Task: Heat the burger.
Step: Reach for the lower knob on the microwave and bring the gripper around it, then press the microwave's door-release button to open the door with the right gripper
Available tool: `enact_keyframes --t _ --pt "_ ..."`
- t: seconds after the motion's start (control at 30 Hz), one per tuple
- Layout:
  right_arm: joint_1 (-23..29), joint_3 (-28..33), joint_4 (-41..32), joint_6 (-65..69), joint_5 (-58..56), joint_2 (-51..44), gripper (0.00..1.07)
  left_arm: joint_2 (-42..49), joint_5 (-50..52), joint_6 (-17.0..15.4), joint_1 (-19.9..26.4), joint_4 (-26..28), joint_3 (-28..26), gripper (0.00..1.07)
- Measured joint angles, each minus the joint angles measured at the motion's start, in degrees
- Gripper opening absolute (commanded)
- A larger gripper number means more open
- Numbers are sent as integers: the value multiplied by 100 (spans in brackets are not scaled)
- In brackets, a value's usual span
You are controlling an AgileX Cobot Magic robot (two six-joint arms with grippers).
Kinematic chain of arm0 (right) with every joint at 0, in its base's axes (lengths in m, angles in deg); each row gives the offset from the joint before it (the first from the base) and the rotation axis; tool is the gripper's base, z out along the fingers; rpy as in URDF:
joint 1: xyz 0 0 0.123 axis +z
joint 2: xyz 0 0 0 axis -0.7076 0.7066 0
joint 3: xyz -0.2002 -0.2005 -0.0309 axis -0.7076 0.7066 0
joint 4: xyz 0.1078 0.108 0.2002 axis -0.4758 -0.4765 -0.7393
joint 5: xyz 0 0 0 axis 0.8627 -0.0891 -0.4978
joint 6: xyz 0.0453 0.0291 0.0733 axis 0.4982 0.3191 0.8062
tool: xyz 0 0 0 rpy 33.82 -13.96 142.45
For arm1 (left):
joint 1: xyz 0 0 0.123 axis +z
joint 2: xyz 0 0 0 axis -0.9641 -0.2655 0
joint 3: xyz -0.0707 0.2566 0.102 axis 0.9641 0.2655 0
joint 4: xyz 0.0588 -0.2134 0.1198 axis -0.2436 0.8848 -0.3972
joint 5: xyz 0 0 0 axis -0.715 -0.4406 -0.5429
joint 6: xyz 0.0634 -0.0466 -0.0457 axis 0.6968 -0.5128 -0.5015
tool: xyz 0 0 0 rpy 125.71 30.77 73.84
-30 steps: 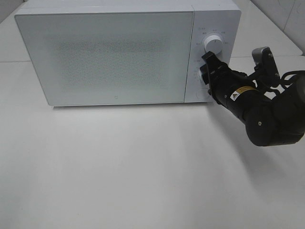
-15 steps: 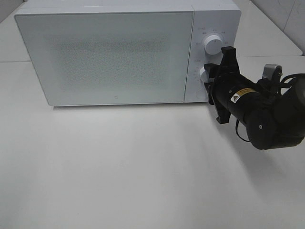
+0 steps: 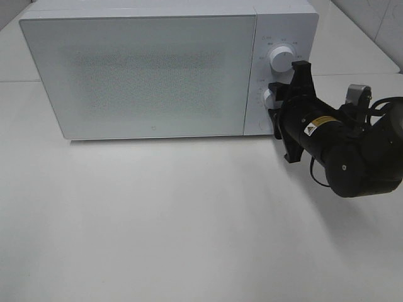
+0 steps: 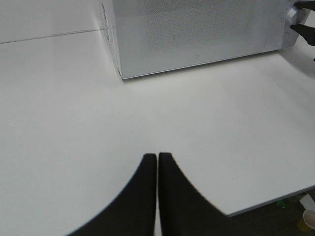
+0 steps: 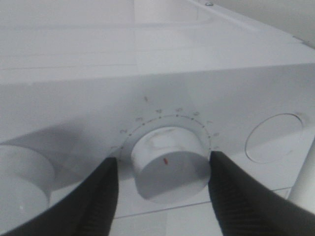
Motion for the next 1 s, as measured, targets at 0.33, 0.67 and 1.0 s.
enact_keyframes --t 0.33,0.67,1.0 --pt "17 510 378 -435 413 -23 71 0 0 0 0 0 0 0" --pt "34 888 1392 -2068 413 -29 70 0 0 0 0 0 0 0" --pt "34 888 1948 -4377 413 -29 70 0 0 0 0 0 0 0"
